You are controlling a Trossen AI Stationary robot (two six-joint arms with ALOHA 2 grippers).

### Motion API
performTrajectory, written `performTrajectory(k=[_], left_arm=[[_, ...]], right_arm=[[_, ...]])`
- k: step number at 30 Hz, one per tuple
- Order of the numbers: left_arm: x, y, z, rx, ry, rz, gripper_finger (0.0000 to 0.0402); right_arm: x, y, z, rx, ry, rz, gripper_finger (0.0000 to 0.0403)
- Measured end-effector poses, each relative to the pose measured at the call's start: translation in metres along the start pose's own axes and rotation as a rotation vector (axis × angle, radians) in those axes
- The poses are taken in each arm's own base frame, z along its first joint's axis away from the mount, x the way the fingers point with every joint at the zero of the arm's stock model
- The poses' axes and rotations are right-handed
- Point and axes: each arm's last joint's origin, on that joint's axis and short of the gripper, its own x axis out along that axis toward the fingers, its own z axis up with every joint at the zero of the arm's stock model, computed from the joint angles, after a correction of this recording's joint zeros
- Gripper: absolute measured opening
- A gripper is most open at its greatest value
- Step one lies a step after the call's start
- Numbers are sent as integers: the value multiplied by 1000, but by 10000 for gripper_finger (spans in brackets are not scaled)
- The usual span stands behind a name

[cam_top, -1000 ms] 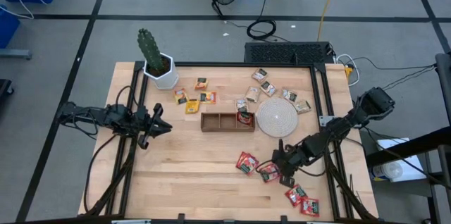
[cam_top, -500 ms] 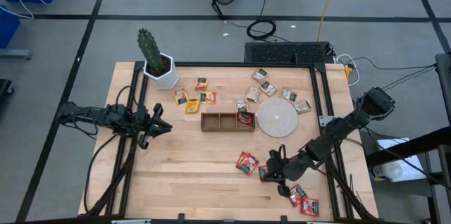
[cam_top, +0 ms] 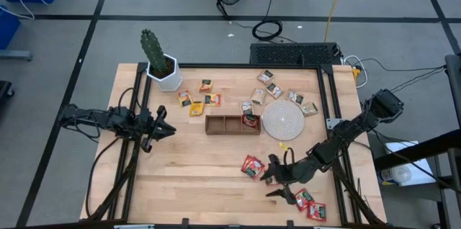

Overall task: Pick & Place Tea
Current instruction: Put the red tea bag into the right section of the wooden organizer

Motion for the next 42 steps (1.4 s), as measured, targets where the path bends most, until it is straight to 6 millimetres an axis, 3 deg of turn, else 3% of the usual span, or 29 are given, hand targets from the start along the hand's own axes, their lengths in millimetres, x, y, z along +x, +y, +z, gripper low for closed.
performTrajectory(k=[9, 16, 22, 42], left_arm=[[0, 0, 0, 0, 1, 0, 58], [0, 0, 0, 0, 0, 0, 58], [0, 0, 0, 0, 0, 0, 58], [0, 0, 0, 0, 0, 0, 58]], right_arm=[[3, -2, 20, -130, 595, -276, 250], [28, -18, -17, -90, 938, -268, 258], [39, -25, -25, -23, 990, -228, 267], [44, -37, -13, 52, 880, -205, 248]])
